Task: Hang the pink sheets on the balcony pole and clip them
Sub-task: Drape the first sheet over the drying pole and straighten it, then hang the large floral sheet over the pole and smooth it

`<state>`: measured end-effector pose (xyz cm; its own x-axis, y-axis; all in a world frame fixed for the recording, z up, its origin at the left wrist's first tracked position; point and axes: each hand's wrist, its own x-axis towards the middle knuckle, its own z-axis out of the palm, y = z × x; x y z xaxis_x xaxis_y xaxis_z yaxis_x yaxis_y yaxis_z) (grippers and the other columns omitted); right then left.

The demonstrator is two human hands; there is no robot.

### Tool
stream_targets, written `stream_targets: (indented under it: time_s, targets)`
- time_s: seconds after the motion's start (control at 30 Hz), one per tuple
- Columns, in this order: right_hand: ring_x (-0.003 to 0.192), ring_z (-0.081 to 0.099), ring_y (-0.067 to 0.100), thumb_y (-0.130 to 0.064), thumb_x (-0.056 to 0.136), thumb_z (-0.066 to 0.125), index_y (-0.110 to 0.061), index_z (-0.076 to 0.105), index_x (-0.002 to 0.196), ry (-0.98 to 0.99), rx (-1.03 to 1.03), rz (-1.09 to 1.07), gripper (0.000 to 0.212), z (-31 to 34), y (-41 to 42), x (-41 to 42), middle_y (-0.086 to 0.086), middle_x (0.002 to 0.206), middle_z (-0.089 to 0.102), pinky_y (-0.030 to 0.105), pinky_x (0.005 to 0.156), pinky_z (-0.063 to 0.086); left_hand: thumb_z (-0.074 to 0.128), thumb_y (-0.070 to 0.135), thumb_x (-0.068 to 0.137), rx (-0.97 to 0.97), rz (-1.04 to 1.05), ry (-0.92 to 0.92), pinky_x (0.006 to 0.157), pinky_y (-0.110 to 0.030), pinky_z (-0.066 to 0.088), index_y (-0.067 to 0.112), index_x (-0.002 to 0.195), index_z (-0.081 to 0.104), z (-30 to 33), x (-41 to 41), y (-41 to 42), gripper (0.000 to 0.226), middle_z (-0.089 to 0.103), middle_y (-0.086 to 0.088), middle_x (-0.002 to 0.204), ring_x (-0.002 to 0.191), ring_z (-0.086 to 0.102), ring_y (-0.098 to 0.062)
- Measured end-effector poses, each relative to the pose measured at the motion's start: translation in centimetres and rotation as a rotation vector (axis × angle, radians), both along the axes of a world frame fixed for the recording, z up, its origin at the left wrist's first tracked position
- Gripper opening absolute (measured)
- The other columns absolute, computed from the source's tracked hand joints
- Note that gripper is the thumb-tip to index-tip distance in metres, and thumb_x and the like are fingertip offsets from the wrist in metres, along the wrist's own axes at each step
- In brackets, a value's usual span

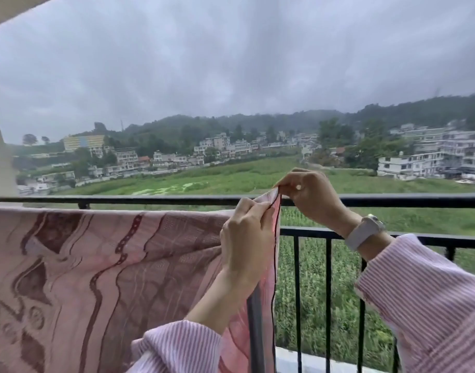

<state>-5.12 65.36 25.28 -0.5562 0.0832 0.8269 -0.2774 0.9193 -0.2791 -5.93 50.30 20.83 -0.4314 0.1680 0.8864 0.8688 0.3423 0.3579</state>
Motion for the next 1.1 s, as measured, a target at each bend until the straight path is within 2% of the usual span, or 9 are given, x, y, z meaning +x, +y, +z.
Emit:
stream_targets:
  time_s: [0.23, 0.33, 0.4, 0.47, 0.57, 0.63, 0.8, 0.93, 1.1]
  targets:
    - [0.075, 0.058, 0.012, 0.000, 0.081, 0.061, -0.009, 0.072, 0.091, -0.140, -0.163, 0.152, 0.017, -2.8, -1.9, -0.9, 0.006, 0.093, 0.069, 0.011, 0.069, 0.045, 0.063, 0.017, 0.084, -0.107, -0.001, -0.005, 0.066, -0.023, 0.054, 0.013, 0.103, 0.067, -3.4, -1.2, -3.3, 0.020, 0.060, 0.007, 0.088, 0.069, 0.057, -0.005]
    - [0.092, 0.058, 0.011, 0.008, 0.080, 0.048, -0.011, 0.069, 0.101, -0.187, -0.261, 0.267, 0.036, -3.7, -3.7, -0.1, 0.007, 0.106, 0.066, 0.012, 0.083, 0.044, 0.062, 0.016, 0.084, -0.125, 0.006, 0.003, 0.066, -0.027, 0.055, 0.013, 0.104, 0.064, -4.9, -1.8, -5.3, 0.021, 0.062, 0.004, 0.092, 0.074, 0.060, -0.008]
    - [0.107, 0.054, 0.017, 0.004, 0.079, 0.042, -0.013, 0.065, 0.109, -0.066, -0.215, 0.223, 0.041, -5.4, -5.5, 0.5, 0.006, 0.113, 0.062, 0.026, 0.097, 0.042, 0.059, 0.019, 0.084, -0.119, 0.052, 0.002, 0.069, -0.031, 0.056, 0.011, 0.103, 0.064, -6.2, -2.4, -6.7, 0.022, 0.063, 0.000, 0.096, 0.084, 0.061, -0.013]
    - [0.115, 0.049, 0.022, -0.004, 0.078, 0.040, -0.012, 0.062, 0.113, 0.126, 0.014, 0.078, 0.042, -7.7, -7.7, 0.8, 0.008, 0.117, 0.061, 0.042, 0.103, 0.038, 0.052, 0.026, 0.083, -0.138, 0.123, -0.022, 0.073, -0.033, 0.053, 0.008, 0.103, 0.063, -7.6, -3.1, -8.5, 0.029, 0.063, -0.005, 0.101, 0.093, 0.060, -0.019]
    - [0.127, 0.043, 0.026, -0.009, 0.077, 0.044, -0.013, 0.061, 0.115, 0.217, 0.310, -0.053, 0.042, -11.5, -11.4, 0.1, 0.011, 0.126, 0.058, 0.053, 0.111, 0.021, 0.063, 0.013, 0.078, -0.225, 0.239, -0.078, 0.075, -0.040, 0.055, 0.005, 0.106, 0.060, -10.4, -5.0, -11.9, 0.029, 0.061, -0.012, 0.105, 0.097, 0.057, -0.028]
    - [0.126, 0.044, 0.029, -0.011, 0.078, 0.043, -0.013, 0.061, 0.114, 0.152, 0.351, -0.036, 0.040, -13.9, -14.7, -1.1, 0.012, 0.123, 0.060, 0.051, 0.113, 0.016, 0.068, 0.010, 0.075, -0.271, 0.304, -0.143, 0.079, -0.046, 0.053, 0.006, 0.107, 0.056, -12.4, -6.6, -14.8, 0.035, 0.059, -0.015, 0.107, 0.099, 0.057, -0.033]
    - [0.120, 0.049, 0.032, -0.019, 0.079, 0.035, -0.012, 0.063, 0.103, -0.222, 0.332, 0.099, 0.038, -18.8, -24.5, -5.6, 0.011, 0.116, 0.062, 0.053, 0.109, 0.028, 0.060, 0.014, 0.076, -0.310, 0.471, -0.233, 0.091, -0.049, 0.045, 0.008, 0.116, 0.054, -16.3, -9.7, -25.4, 0.041, 0.057, -0.013, 0.116, 0.107, 0.053, -0.034]
    - [0.132, 0.035, 0.031, -0.013, 0.083, 0.039, -0.012, 0.049, 0.125, -0.413, 0.308, 0.215, 0.043, -22.0, -34.2, -9.9, 0.012, 0.136, 0.047, 0.047, 0.112, 0.016, 0.062, 0.011, 0.076, -0.312, 0.627, -0.312, 0.093, -0.047, 0.042, 0.007, 0.114, 0.057, -18.9, -11.2, -37.2, 0.038, 0.059, -0.015, 0.114, 0.108, 0.054, -0.033]
    - [0.133, 0.028, 0.028, -0.010, 0.088, 0.039, -0.012, 0.041, 0.133, -0.542, 0.290, 0.382, 0.044, -24.7, -48.9, -15.6, 0.011, 0.141, 0.040, 0.043, 0.110, 0.024, 0.063, 0.007, 0.076, -0.303, 0.781, -0.462, 0.090, -0.044, 0.042, 0.008, 0.114, 0.058, -21.2, -13.0, -53.5, 0.038, 0.061, -0.013, 0.114, 0.106, 0.055, -0.033]
